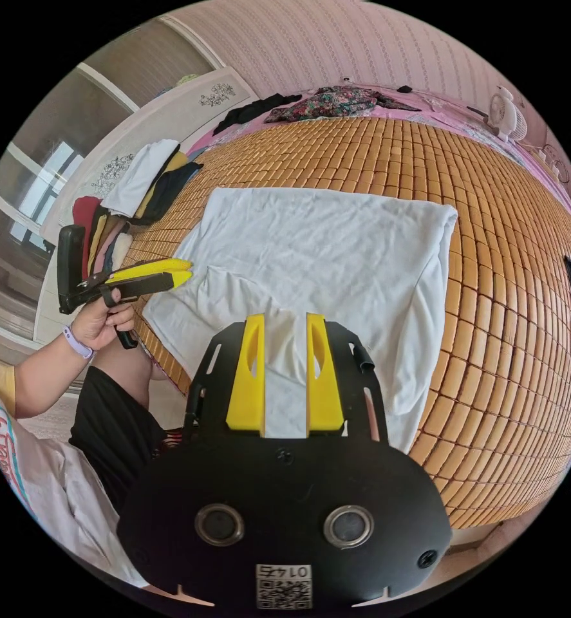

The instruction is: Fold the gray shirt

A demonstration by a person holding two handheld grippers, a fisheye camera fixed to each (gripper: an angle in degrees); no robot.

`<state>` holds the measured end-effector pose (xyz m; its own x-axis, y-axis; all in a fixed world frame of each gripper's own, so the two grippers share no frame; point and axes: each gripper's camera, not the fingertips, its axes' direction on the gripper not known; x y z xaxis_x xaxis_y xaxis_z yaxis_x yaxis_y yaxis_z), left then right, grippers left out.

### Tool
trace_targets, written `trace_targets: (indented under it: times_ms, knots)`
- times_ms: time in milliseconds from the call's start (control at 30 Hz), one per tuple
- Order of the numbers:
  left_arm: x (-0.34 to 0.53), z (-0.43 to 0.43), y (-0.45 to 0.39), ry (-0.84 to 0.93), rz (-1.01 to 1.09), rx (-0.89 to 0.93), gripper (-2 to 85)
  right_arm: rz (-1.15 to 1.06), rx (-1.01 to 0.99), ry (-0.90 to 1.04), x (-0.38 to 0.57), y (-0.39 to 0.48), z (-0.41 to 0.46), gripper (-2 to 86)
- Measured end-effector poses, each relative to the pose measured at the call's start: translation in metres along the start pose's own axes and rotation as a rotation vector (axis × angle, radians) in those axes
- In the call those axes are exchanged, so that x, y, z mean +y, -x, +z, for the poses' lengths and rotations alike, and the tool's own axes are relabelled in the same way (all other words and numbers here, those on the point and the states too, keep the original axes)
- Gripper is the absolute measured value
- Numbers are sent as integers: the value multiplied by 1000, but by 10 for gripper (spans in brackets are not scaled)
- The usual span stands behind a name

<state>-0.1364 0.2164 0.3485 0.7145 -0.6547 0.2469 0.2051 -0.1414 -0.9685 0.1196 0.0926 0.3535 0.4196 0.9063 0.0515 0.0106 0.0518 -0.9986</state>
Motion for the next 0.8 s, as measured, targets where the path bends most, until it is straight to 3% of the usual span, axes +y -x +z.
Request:
trace_targets:
  times_ms: [167,267,433,600,800]
  knots:
    - [-25,45,0,209,-1,-21,58,-32,-21,30,-1,3,36,36]
    - [-19,34,-3,207,39,27,50,-53,-82,11,10,1,42,12]
    - [33,-15,-31,149,125,97,37,-236,-171,51,43,34,36,44]
    - [113,-50,-54,225,165,127,42,-383,-74,252,94,81,53,66]
    - [141,-51,-102,228,221,59,43,-409,150,173,83,107,77,34]
